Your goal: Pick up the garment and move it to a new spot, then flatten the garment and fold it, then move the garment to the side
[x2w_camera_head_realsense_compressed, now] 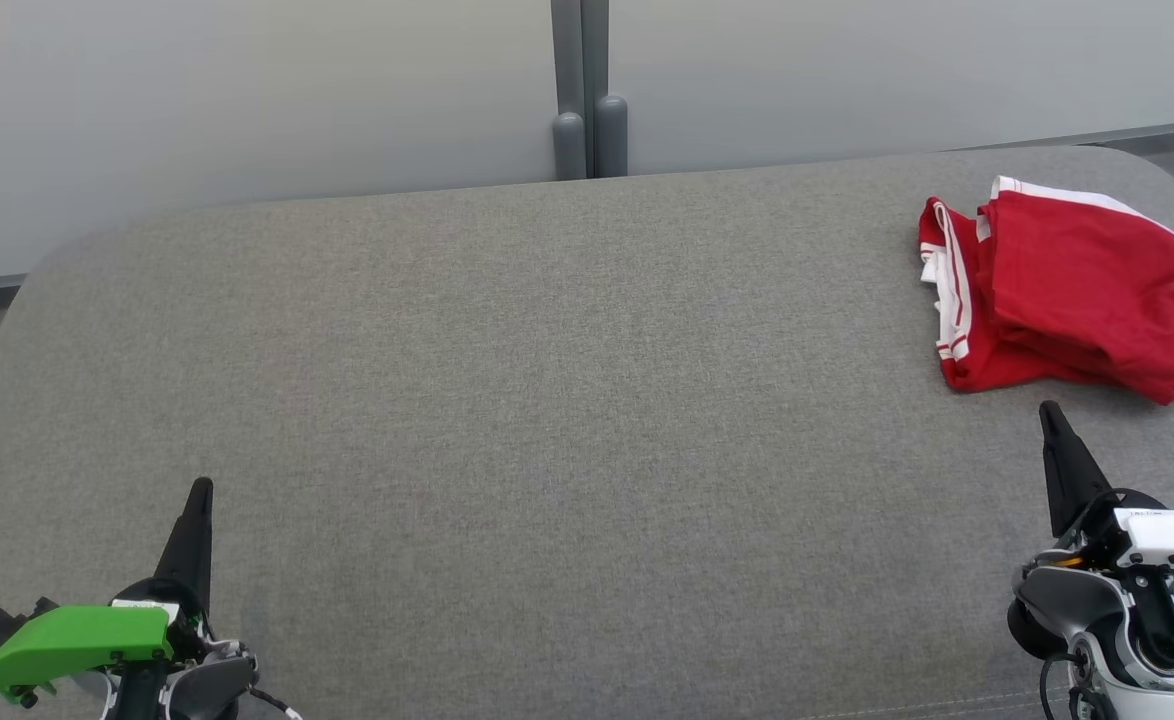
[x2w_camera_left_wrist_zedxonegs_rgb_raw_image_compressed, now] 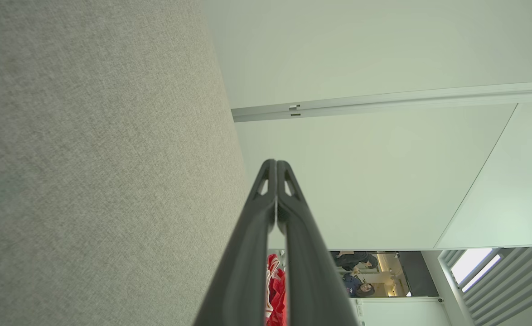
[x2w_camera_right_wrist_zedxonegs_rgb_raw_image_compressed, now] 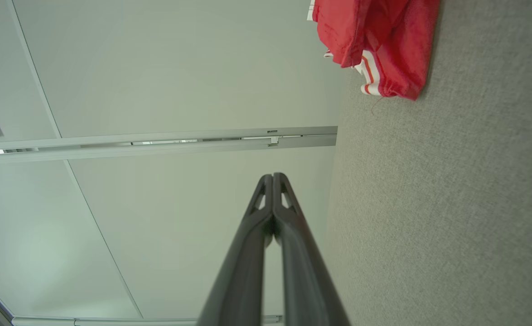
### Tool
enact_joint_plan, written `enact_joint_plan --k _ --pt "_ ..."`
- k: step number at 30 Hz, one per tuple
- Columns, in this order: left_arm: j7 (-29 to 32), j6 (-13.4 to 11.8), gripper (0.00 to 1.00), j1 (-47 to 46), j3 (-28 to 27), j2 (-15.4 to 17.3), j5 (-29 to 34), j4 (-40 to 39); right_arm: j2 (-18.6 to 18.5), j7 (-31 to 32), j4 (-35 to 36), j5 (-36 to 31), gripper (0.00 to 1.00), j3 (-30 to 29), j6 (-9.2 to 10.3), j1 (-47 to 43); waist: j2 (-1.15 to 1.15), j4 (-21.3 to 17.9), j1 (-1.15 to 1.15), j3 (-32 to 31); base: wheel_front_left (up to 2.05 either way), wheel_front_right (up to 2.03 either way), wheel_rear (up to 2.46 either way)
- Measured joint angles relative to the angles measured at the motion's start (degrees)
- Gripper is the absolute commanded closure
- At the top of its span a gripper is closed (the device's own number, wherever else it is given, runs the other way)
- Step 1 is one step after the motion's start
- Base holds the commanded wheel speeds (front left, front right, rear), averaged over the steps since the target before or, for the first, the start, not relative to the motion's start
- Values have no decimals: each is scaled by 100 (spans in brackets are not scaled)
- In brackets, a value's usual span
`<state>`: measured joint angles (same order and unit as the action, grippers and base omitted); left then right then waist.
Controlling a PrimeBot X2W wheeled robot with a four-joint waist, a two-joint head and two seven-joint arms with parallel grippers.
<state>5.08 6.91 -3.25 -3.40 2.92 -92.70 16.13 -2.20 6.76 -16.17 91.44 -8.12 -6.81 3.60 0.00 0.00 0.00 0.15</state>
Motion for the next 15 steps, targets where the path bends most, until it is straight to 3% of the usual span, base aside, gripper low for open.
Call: enact_joint_plan --k 15 --pt "19 21 100 0 -2 -1 1 -1 0 0 1 9 100 4 0 0 0 0 0 0 0 0 0"
